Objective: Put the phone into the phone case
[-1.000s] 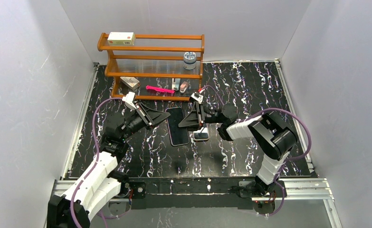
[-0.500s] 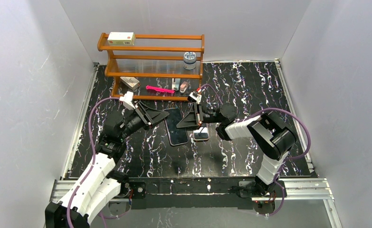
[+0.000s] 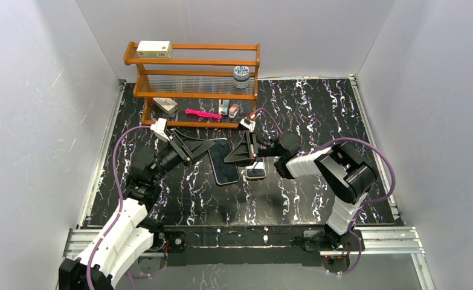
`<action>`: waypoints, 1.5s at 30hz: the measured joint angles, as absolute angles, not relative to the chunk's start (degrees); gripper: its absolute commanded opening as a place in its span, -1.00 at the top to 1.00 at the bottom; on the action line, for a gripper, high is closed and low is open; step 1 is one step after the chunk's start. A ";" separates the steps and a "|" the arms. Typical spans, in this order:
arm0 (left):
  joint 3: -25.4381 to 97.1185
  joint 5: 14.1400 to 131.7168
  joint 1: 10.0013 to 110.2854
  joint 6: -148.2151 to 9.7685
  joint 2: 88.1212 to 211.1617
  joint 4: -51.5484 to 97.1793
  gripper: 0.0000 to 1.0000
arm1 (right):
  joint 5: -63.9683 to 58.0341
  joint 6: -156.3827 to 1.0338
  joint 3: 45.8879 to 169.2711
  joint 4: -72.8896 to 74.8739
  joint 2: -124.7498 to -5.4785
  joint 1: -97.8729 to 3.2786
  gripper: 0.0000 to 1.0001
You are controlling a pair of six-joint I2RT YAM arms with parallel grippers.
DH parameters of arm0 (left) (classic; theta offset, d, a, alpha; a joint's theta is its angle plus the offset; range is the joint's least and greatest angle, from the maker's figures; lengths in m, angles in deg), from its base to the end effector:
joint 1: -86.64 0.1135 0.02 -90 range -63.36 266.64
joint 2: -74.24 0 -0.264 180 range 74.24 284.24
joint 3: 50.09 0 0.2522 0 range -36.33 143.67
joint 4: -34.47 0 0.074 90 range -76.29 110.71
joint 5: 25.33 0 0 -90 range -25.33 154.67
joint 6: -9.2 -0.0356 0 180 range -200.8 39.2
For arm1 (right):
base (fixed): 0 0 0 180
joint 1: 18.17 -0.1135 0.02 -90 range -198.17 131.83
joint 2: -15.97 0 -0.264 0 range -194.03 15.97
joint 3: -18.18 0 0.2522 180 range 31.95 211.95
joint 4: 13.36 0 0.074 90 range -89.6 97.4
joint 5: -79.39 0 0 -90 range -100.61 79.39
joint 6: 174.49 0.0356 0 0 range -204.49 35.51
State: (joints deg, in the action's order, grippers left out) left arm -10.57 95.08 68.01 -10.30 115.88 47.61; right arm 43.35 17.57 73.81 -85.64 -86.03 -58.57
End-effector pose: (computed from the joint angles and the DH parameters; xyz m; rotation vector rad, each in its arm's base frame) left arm 0.1624 -0.0738 0.2996 -0.2171 1.6099 -1.6125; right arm 0.2359 0.2386 0.2307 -0.2735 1.8767 2.4665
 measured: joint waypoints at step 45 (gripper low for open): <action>-4.67 89.35 67.79 -19.40 115.64 27.65 -0.13 | 40.72 15.58 73.70 -84.97 -86.53 -59.56 0.76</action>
